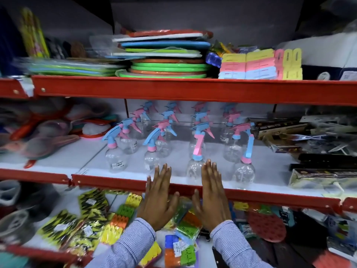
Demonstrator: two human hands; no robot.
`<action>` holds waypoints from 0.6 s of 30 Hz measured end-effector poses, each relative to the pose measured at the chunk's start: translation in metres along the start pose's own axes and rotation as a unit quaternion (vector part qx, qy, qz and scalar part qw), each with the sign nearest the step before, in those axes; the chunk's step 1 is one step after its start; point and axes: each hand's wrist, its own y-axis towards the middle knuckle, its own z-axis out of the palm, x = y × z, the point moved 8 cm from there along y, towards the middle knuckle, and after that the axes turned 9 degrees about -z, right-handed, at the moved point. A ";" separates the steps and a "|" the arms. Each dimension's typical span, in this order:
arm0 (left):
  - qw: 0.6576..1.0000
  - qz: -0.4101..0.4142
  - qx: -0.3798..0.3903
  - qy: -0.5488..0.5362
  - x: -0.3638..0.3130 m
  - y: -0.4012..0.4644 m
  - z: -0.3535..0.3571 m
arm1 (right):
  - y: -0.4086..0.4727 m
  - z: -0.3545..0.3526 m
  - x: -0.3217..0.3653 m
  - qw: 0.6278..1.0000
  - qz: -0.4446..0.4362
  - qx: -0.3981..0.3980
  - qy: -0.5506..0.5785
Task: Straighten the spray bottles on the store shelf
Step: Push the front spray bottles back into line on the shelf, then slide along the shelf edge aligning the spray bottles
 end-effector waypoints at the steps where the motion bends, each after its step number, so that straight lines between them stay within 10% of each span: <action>1: 1.000 -0.001 -0.013 0.026 0.004 -0.005 -0.007 | 0.001 0.004 0.009 1.000 -0.018 0.005 -0.020; 18: 0.998 0.017 0.042 0.048 0.125 0.018 -0.032 | 0.052 0.106 0.071 0.997 0.047 0.049 0.028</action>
